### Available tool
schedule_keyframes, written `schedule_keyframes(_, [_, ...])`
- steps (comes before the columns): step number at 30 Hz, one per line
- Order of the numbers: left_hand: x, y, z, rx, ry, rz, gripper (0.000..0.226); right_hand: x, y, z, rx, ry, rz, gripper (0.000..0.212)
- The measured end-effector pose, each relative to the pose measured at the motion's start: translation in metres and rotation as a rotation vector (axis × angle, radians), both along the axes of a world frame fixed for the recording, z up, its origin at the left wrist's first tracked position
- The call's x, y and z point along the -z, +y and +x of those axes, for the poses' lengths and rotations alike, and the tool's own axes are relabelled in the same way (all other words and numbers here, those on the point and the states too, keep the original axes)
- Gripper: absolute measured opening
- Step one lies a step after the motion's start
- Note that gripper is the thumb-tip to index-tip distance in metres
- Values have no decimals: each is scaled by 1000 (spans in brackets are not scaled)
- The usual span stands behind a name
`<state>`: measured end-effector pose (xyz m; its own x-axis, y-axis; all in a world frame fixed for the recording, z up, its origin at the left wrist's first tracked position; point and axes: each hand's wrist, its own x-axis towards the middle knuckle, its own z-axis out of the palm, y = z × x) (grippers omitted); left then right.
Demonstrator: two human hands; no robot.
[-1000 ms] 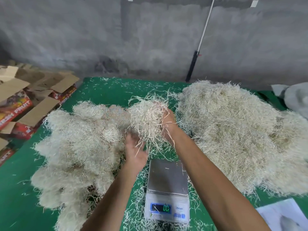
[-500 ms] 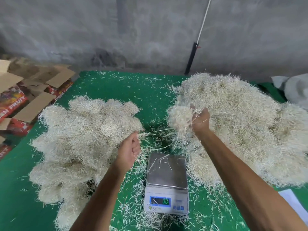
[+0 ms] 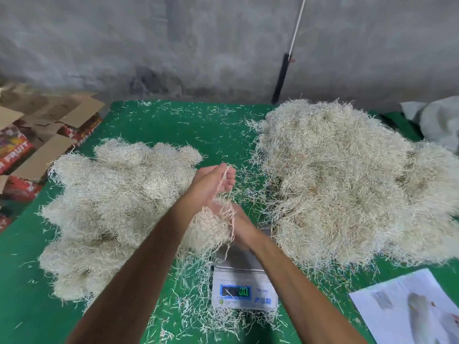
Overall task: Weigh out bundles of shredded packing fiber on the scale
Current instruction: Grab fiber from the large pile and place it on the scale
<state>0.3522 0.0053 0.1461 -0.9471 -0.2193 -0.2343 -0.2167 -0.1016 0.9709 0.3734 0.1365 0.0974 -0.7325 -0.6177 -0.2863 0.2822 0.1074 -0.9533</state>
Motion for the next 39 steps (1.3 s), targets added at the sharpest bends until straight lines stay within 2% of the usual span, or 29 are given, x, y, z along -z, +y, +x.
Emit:
schedule_keyframes(3, [17, -17, 5, -11, -100, 59, 41, 12, 7, -12, 5, -37, 122, 22])
schedule_keyframes(5, [28, -20, 17, 8, -233, 28, 57, 12, 14, -21, 143, -89, 39, 16])
schedule_keyframes(7, [42, -16, 36, -32, -268, 116, 62, 12, 19, -28, 295, -221, -93, 20])
schedule_keyframes(8, [49, -14, 47, -56, -235, 215, 63, 16, 20, -32, 354, -240, -101, 24])
schedule_keyframes(10, [69, -8, 62, 14, -144, 564, 70, 22, 21, -34, 407, -187, -26, 26])
schedule_keyframes(11, [76, -2, 66, 86, -106, 688, 62, 26, 21, -34, 402, -111, 50, 37])
schedule_keyframes(12, [79, 5, 69, 146, -99, 709, 52, 28, 22, -32, 365, -24, 123, 48])
schedule_keyframes(14, [79, 18, 62, 52, -219, 536, 36, 25, 28, -27, 226, 155, 213, 57])
schedule_keyframes(16, [80, 26, 52, -139, -298, 309, 46, 22, 43, -31, 84, 315, 354, 54])
schedule_keyframes(18, [91, 21, 44, -318, -348, 202, 62, 22, 67, -42, 32, 301, 337, 30])
schedule_keyframes(20, [100, 15, 42, -396, -354, 202, 60, 20, 89, -51, 144, 161, 280, 19])
schedule_keyframes(21, [104, 16, 43, -362, -343, 208, 57, 21, 97, -55, 249, 179, 317, 18])
schedule_keyframes(23, [111, 20, 45, -306, -358, 166, 61, 28, 108, -55, 393, 375, 450, 25])
schedule_keyframes(24, [114, 26, 46, -285, -373, 145, 70, 34, 109, -52, 379, 418, 467, 31])
schedule_keyframes(26, [119, 38, 47, -201, -396, 76, 86, 47, 107, -43, 198, 367, 447, 47])
schedule_keyframes(27, [120, 42, 49, -147, -415, 5, 86, 56, 105, -37, 101, 329, 462, 55])
schedule_keyframes(29, [125, 47, 50, -56, -419, -153, 75, 70, 101, -28, 26, 352, 546, 60])
schedule_keyframes(32, [135, 44, 54, -2, -409, -312, 51, 82, 98, -17, 166, 451, 634, 54])
schedule_keyframes(35, [142, 36, 66, -57, -389, -438, 52, 87, 107, -10, 177, 606, 731, 53])
schedule_keyframes(37, [147, 31, 75, -87, -320, -564, 44, 88, 117, -9, 130, 572, 683, 53])
schedule_keyframes(39, [150, 28, 81, -77, -250, -597, 20, 85, 129, -5, 172, 441, 515, 46])
